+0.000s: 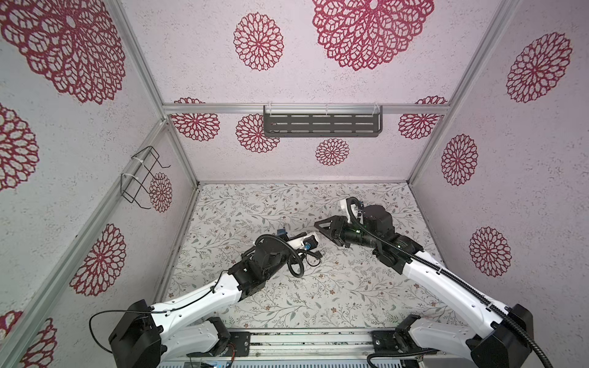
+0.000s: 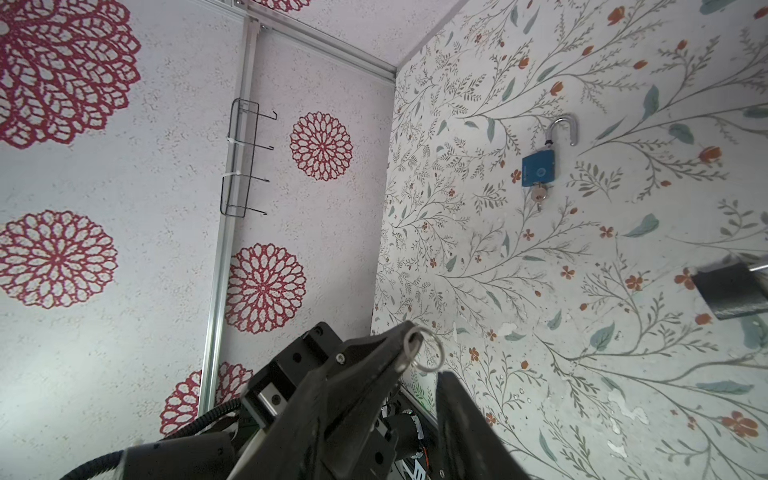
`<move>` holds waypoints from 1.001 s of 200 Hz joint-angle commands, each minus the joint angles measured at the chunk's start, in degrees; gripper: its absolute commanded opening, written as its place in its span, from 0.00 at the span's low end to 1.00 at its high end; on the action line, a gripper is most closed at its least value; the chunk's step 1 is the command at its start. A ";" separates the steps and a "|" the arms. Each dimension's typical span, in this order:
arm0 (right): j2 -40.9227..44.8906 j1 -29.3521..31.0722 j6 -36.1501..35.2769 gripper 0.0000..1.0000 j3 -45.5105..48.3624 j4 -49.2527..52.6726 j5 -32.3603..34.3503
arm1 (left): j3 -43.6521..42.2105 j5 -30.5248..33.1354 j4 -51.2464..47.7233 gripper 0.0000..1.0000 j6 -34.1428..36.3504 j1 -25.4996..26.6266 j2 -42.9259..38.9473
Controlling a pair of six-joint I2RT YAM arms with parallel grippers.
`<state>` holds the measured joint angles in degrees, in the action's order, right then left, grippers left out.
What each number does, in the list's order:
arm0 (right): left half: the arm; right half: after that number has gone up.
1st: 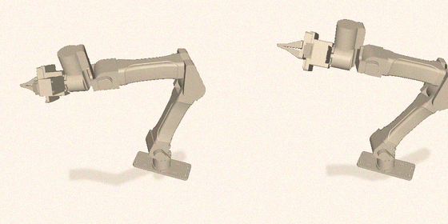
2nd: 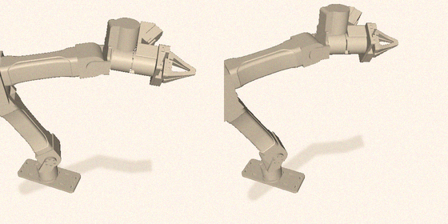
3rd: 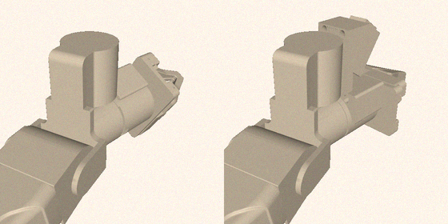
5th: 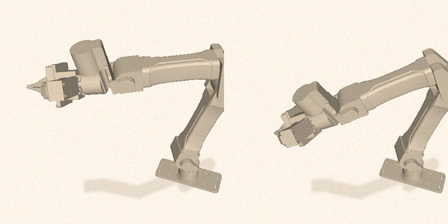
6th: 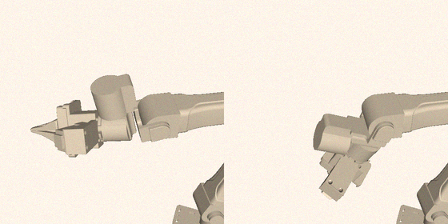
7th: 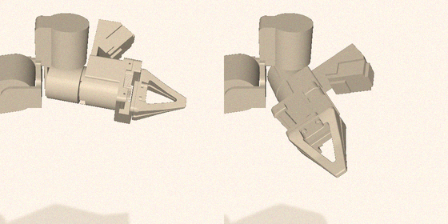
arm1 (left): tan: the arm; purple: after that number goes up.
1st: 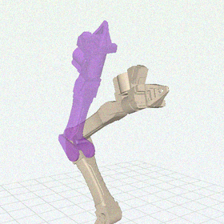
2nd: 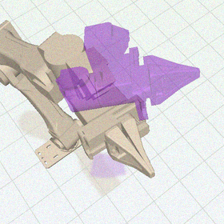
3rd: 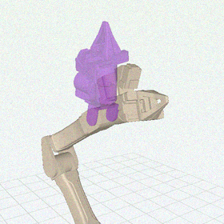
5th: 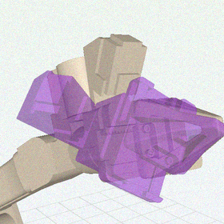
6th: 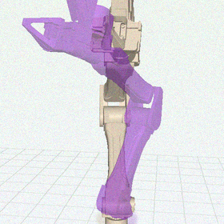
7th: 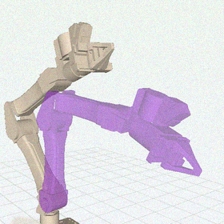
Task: Unlock with the key
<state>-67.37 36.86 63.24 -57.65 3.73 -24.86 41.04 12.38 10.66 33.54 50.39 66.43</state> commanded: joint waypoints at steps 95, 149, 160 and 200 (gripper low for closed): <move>-3.36 1.46 0.15 0.28 -2.31 -1.31 -1.34 | 2.44 1.94 5.41 0.00 3.89 1.58 2.08; -4.10 1.46 0.19 0.19 -2.04 -1.88 -1.22 | 2.12 1.77 5.52 0.00 4.52 1.64 1.60; -4.17 1.45 0.23 0.17 -1.94 -1.97 -1.24 | 2.05 1.73 5.52 0.00 4.69 1.72 1.55; -3.68 1.46 0.52 0.08 -1.85 -2.14 -0.89 | 2.11 1.50 5.60 0.00 5.35 1.73 1.44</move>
<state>-71.61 38.15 63.59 -57.87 2.76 -25.61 41.87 14.06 14.20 37.98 51.22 68.25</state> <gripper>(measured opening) 0.105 0.048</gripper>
